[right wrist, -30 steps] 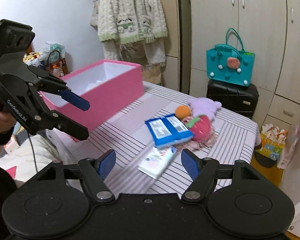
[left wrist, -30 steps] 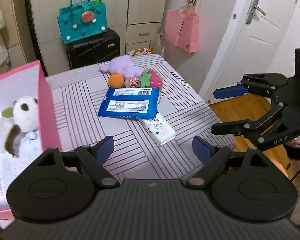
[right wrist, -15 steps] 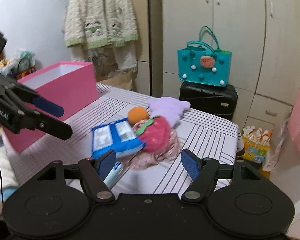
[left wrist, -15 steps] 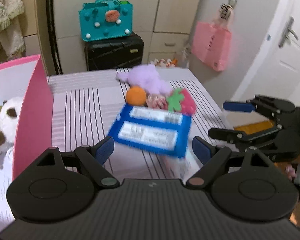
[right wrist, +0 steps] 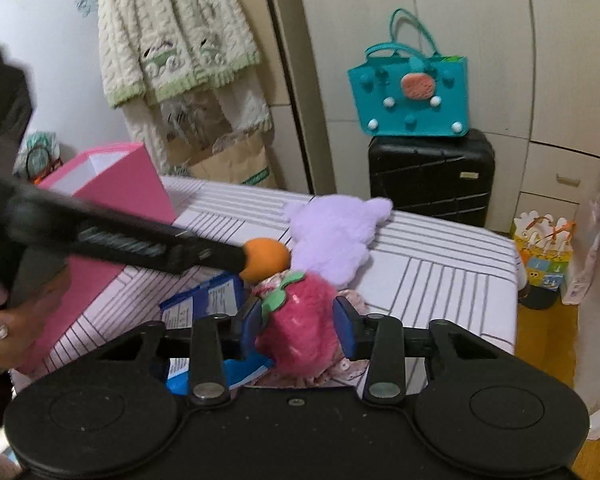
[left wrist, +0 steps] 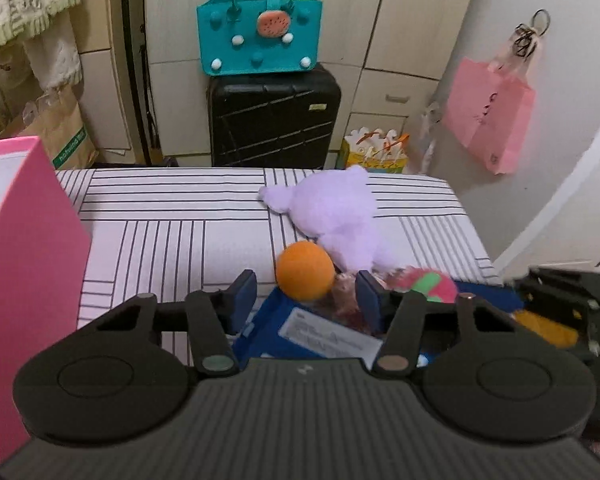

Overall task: Organize soft objects
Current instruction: 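Grasp the orange ball with the left tool while the right tool grasps the strawberry plush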

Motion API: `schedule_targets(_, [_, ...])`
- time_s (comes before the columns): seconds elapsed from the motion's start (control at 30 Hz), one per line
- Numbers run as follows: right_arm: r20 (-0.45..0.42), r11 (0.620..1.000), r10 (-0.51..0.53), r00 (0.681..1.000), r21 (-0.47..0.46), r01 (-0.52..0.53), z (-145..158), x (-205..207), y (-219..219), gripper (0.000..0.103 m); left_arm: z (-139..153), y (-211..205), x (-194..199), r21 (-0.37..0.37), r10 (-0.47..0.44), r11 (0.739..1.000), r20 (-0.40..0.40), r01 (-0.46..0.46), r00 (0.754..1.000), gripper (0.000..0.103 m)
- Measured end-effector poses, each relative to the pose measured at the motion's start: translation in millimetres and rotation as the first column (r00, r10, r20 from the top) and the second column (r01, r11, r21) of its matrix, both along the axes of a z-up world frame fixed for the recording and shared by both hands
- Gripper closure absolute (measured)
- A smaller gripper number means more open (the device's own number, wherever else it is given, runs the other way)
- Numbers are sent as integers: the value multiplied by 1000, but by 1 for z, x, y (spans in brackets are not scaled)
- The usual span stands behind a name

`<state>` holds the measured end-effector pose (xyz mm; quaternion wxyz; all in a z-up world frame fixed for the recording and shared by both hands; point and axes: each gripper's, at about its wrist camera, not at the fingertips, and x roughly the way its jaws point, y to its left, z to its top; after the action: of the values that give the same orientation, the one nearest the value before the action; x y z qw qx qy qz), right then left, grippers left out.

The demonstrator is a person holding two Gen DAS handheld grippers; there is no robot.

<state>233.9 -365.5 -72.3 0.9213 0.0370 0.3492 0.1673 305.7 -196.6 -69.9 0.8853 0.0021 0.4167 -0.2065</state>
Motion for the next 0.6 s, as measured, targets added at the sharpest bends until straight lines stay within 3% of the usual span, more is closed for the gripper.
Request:
schedule_targets(0.2, [-25, 999, 26, 999, -24, -27, -11, 4, 2, 57, -18, -7, 18, 26, 21, 999, -9, -20, 1000, 55])
schedule_targets(0.33, [-64, 997, 66, 996, -45, -69, -20, 5, 5, 57, -19, -8, 17, -8, -6, 1000, 11, 6, 1000, 63])
schedule_targets(0.6, [-56, 997, 74, 996, -5, -75, -21, 2, 1, 64, -29, -18, 18, 10, -28, 1000, 9, 28, 1000, 60])
